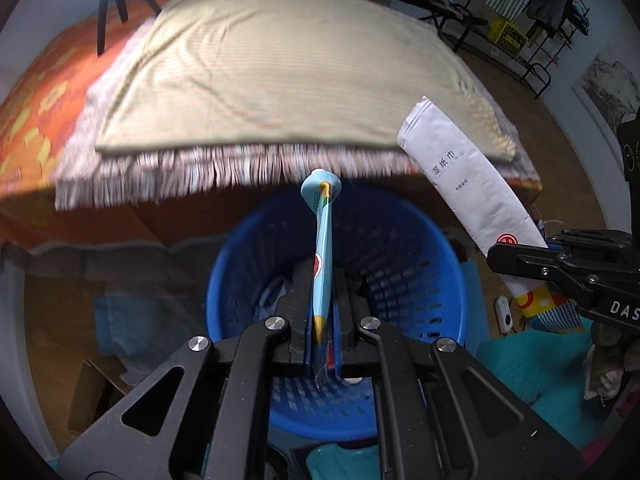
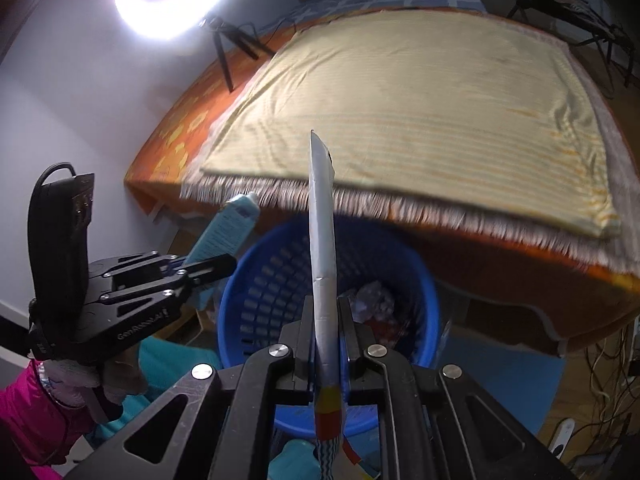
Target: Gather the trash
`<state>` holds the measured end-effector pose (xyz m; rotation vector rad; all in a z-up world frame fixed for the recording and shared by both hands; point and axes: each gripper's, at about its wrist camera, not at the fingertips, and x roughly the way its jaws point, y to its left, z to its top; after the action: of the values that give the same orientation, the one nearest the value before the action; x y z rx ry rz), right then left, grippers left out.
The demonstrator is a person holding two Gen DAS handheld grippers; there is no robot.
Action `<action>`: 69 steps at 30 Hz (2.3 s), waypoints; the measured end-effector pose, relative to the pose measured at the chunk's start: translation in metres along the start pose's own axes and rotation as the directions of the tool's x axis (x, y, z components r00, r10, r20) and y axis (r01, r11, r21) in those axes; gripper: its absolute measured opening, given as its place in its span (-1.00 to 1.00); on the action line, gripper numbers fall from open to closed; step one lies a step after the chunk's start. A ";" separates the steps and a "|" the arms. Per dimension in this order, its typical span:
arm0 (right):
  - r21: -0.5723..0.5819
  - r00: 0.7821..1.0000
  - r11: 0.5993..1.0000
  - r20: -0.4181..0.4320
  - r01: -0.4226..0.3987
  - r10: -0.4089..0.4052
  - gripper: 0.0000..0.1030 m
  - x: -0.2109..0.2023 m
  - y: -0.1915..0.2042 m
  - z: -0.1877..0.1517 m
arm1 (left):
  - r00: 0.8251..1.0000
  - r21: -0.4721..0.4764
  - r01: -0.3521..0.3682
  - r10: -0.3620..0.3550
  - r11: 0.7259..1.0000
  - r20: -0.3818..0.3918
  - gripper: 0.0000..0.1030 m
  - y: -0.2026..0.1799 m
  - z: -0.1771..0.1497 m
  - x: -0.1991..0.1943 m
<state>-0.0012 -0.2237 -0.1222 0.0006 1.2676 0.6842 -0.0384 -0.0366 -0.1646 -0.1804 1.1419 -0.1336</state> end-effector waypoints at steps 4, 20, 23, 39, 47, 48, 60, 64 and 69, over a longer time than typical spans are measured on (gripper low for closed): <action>0.001 0.999 1.000 -0.036 -0.007 0.007 -0.87 0.012 0.002 -0.011 | 1.000 -0.015 -0.010 0.009 1.000 -0.027 -0.91 0.002 -0.015 0.010; 0.044 0.988 0.999 -0.154 -0.025 0.031 -0.87 0.058 -0.006 -0.039 | 0.987 -0.023 -0.063 0.058 0.998 -0.150 -0.91 0.007 -0.041 0.057; 0.059 0.985 0.998 -0.168 -0.026 0.035 -0.87 0.067 -0.009 -0.039 | 0.984 -0.027 -0.067 0.061 0.997 -0.167 -0.91 0.004 -0.041 0.063; 0.107 0.981 0.994 -0.195 0.001 0.020 -0.37 0.090 -0.019 -0.033 | 0.981 -0.062 -0.083 0.070 0.995 -0.178 -0.06 0.011 -0.039 0.076; 0.111 0.978 0.993 -0.209 0.041 -0.017 0.31 0.094 -0.025 -0.032 | 0.979 -0.079 -0.100 0.083 0.992 -0.186 0.22 0.018 -0.038 0.079; 0.113 0.977 0.992 -0.210 0.048 -0.023 0.42 0.095 -0.026 -0.031 | 0.978 -0.080 -0.103 0.087 0.991 -0.188 0.26 0.018 -0.038 0.079; 0.120 0.974 0.988 -0.215 0.101 -0.074 0.62 0.095 -0.031 -0.026 | 0.974 -0.073 -0.114 0.098 0.991 -0.204 0.27 0.016 -0.037 0.083; 0.107 0.976 0.988 -0.199 0.111 -0.088 0.62 0.088 -0.030 -0.023 | 0.974 -0.074 -0.117 0.100 0.990 -0.202 0.27 0.016 -0.036 0.080; 0.096 0.980 0.988 -0.170 0.120 -0.102 0.62 0.076 -0.030 -0.020 | 0.976 -0.086 -0.117 0.099 0.989 -0.195 0.27 0.017 -0.033 0.074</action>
<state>0.0050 -0.2192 -0.2062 -0.0405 1.4511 0.5282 -0.0381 -0.0370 -0.2475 -0.1945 1.3474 0.0020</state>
